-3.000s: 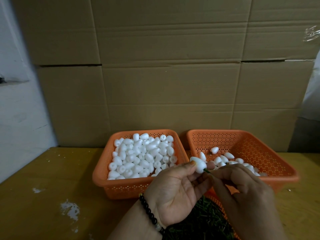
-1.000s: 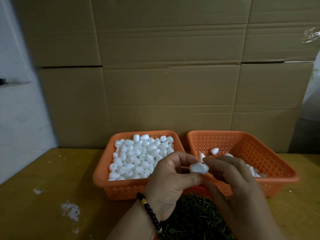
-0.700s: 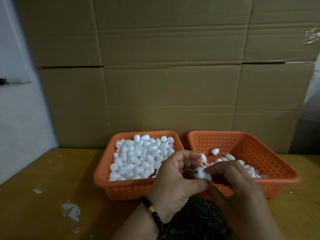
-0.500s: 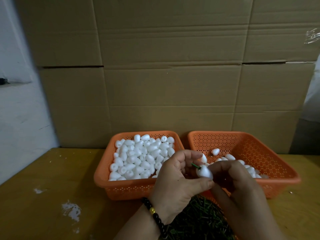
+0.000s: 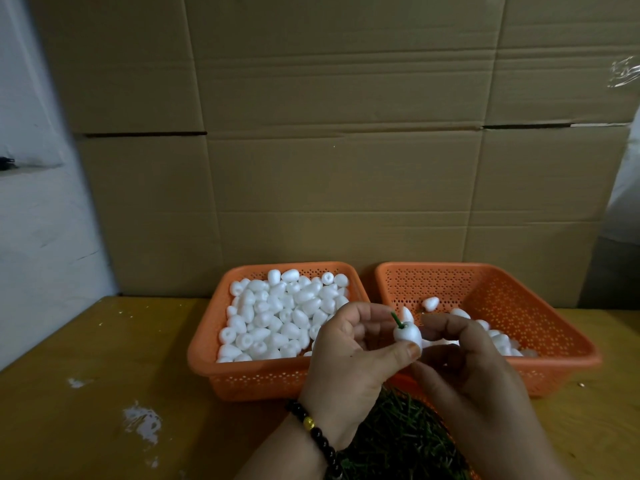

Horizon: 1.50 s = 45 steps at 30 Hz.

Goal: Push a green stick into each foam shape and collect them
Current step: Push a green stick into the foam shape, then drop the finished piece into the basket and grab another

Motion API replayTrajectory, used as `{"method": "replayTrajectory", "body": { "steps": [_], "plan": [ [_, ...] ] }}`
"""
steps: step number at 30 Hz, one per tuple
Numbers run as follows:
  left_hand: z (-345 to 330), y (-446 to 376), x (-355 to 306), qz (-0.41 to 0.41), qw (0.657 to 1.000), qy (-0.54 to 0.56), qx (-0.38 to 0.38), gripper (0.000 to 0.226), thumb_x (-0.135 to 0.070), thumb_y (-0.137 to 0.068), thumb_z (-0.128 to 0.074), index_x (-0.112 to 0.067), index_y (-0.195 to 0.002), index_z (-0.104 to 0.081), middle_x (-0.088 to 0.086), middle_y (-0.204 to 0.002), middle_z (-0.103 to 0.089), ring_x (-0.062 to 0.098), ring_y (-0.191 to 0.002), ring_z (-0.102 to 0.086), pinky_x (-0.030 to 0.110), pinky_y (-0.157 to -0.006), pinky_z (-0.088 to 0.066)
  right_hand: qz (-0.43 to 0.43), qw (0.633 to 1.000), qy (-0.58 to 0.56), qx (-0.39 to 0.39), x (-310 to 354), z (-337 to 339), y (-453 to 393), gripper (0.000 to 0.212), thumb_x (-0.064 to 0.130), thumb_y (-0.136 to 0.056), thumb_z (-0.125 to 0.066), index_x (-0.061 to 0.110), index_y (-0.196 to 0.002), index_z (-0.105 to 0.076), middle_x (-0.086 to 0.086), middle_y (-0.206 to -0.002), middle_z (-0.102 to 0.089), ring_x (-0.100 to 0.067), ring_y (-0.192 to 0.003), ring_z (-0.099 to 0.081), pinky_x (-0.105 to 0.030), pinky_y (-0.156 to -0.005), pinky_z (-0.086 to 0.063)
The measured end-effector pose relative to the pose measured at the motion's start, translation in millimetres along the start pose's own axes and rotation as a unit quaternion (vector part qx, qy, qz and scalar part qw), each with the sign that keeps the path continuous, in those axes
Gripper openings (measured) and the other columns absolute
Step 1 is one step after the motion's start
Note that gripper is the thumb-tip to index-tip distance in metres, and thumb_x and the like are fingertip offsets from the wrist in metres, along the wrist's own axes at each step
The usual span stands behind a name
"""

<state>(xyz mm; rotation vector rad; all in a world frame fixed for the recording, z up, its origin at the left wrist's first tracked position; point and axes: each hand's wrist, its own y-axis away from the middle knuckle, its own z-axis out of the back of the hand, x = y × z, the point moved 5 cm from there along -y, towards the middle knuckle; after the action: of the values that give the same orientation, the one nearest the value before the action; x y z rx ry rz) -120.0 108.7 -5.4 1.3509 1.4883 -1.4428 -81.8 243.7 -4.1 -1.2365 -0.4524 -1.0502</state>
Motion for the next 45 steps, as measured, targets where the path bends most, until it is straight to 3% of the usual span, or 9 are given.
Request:
{"method": "replayTrajectory", "body": {
  "steps": [3, 9, 14, 18, 23, 31, 38, 41, 45],
  "plan": [
    [-0.7, 1.4, 2.4, 0.004, 1.0, -0.025, -0.012, 0.045, -0.016, -0.054, -0.083, -0.025, -0.094, -0.065, -0.005, -0.081, -0.072, 0.003, -0.076, -0.066, 0.017, -0.065, -0.05, 0.012, 0.999, 0.038, 0.001, -1.1, -1.0, 0.6, 0.059, 0.005, -0.068, -0.082, 0.048, -0.095, -0.052, 0.009, -0.085, -0.071, -0.003, -0.078, -0.07, -0.013, -0.067, -0.053],
    [-5.7, 5.2, 6.0, 0.013, 0.998, -0.051, -0.022, 0.056, -0.032, -0.045, -0.085, -0.03, -0.097, -0.063, -0.008, -0.077, -0.069, 0.003, -0.075, -0.066, 0.019, -0.065, -0.051, 0.027, 0.998, 0.054, -0.015, -1.4, -0.8, 1.8, 0.054, 0.007, -0.066, -0.083, 0.045, -0.089, -0.051, 0.021, -0.093, -0.069, 0.003, -0.076, -0.069, -0.011, -0.064, -0.053],
    [-6.1, 5.3, 7.6, 0.025, 0.999, -0.038, -0.011, 0.052, -0.043, -0.047, -0.085, -0.027, -0.093, -0.067, -0.003, -0.082, -0.069, 0.009, -0.079, -0.065, 0.024, -0.067, -0.052, 0.036, 0.998, 0.048, -0.031, 5.5, 1.9, 0.8, 0.035, 0.027, -0.069, -0.075, 0.046, -0.088, -0.052, 0.022, -0.09, -0.068, 0.005, -0.074, -0.067, -0.011, -0.059, -0.053],
    [-10.4, 5.4, 4.3, 0.056, 0.998, 0.035, 0.023, 0.04, -0.048, -0.064, -0.076, -0.015, -0.086, -0.067, 0.01, -0.084, -0.072, 0.018, -0.074, -0.067, 0.031, -0.065, -0.054, 0.032, 0.998, 0.056, -0.025, 4.7, 2.8, 1.1, 0.039, 0.017, -0.073, -0.077, 0.043, -0.091, -0.054, 0.014, -0.085, -0.071, -0.005, -0.075, -0.07, -0.028, -0.064, -0.058],
    [-10.0, 5.4, 2.4, 0.082, 0.994, 0.067, 0.021, 0.028, -0.047, -0.079, -0.068, -0.019, -0.075, -0.07, 0.009, -0.076, -0.07, 0.018, -0.067, -0.067, 0.031, -0.059, -0.054, 0.023, 0.996, 0.081, -0.028, 2.9, 2.3, 1.3, 0.047, 0.011, -0.071, -0.08, 0.045, -0.089, -0.053, 0.021, -0.089, -0.069, 0.002, -0.077, -0.068, -0.019, -0.063, -0.055],
    [-10.4, 5.2, 5.3, 0.099, 0.99, 0.101, 0.026, 0.023, -0.026, -0.093, -0.055, -0.011, -0.081, -0.065, 0.012, -0.075, -0.069, 0.019, -0.062, -0.066, 0.031, -0.057, -0.054, 0.015, 0.997, 0.074, -0.026, 2.6, 2.4, 2.0, 0.046, 0.009, -0.071, -0.08, 0.043, -0.09, -0.055, 0.021, -0.089, -0.069, 0.002, -0.077, -0.068, -0.021, -0.064, -0.055],
    [-6.5, 4.0, 9.1, 0.128, 0.988, 0.076, 0.032, 0.043, -0.05, -0.076, -0.067, -0.009, -0.091, -0.065, 0.008, -0.075, -0.067, 0.019, -0.067, -0.065, 0.034, -0.061, -0.055, 0.031, 0.994, 0.097, -0.044, 3.7, 8.0, -0.8, 0.04, 0.019, -0.072, -0.078, 0.047, -0.092, -0.056, 0.026, -0.092, -0.066, 0.006, -0.078, -0.065, -0.007, -0.063, -0.048],
    [4.6, -0.7, 9.5, 0.139, 0.988, 0.062, -0.017, 0.046, -0.049, -0.076, -0.066, -0.008, -0.096, -0.063, 0.006, -0.076, -0.063, 0.016, -0.065, -0.061, 0.031, -0.057, -0.053, 0.035, 0.981, 0.175, -0.076, 4.8, 21.5, -7.1, 0.018, 0.041, -0.076, -0.065, 0.044, -0.089, -0.052, 0.021, -0.083, -0.064, 0.005, -0.076, -0.061, -0.016, -0.057, -0.049],
    [20.2, -7.9, 5.2, 0.122, 0.989, 0.061, -0.05, 0.024, -0.031, -0.089, -0.063, -0.007, -0.093, -0.062, 0.004, -0.073, -0.062, 0.014, -0.062, -0.059, 0.03, -0.055, -0.053, 0.013, 0.953, 0.287, -0.092, -5.3, 39.4, -14.6, 0.02, 0.039, -0.084, -0.059, 0.038, -0.095, -0.043, 0.019, -0.078, -0.052, -0.002, -0.07, -0.055, -0.032, -0.057, -0.051]
  ]
}}
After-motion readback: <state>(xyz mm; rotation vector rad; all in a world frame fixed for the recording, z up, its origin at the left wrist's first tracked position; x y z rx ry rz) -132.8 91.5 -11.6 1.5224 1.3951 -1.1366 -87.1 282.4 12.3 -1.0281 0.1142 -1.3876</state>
